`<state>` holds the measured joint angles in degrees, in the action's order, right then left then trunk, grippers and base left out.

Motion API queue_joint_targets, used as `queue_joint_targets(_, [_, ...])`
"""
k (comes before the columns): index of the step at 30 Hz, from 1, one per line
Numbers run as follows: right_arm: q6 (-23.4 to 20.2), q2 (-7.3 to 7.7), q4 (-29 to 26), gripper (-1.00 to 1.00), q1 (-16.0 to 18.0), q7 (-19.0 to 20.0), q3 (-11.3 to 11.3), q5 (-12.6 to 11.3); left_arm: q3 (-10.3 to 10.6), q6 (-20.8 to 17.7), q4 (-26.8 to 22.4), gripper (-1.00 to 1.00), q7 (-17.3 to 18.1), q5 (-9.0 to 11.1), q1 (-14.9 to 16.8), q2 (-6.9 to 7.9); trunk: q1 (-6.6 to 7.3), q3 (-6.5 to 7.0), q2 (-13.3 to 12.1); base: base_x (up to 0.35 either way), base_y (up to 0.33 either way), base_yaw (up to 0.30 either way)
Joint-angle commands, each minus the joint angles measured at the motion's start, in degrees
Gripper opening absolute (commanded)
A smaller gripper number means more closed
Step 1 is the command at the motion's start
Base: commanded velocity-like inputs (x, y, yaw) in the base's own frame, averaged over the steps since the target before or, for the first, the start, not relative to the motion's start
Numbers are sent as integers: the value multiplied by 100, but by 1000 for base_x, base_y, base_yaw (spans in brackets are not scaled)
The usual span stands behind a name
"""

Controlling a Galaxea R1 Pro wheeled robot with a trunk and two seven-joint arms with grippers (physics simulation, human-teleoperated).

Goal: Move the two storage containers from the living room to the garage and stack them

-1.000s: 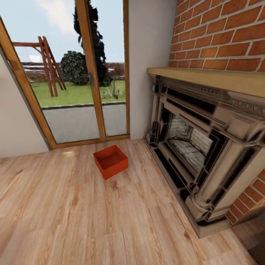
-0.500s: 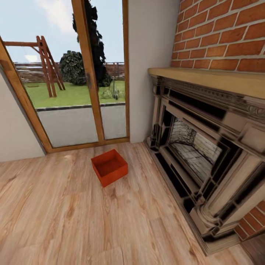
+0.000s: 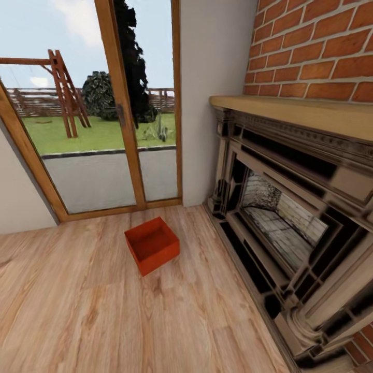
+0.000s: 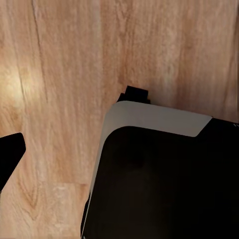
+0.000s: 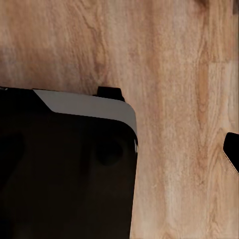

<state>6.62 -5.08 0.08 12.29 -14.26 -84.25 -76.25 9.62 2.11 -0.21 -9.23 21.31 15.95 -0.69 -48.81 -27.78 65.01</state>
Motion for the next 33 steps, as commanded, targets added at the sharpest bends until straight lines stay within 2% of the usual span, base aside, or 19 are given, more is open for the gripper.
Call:
queue_joint_targets(1, [14, -2, 1, 100, 2, -15, -48, -56, 49, 17, 3, 100, -18, 50, 3, -2, -3, -5, 3, 324, 0, 0])
queue_joint_targets(23, [17, -2, 1, 100, 2, -15, -39, -112, 49, 17, 3, 100, -18, 49, 2, -2, -3, -5, 3, 324, 0, 0])
queue_joint_targets(33, [20, -2, 1, 100, 2, -15, -48, -66, 49, 17, 3, 100, -13, 49, 5, -1, -3, -5, 3, 324, 0, 1])
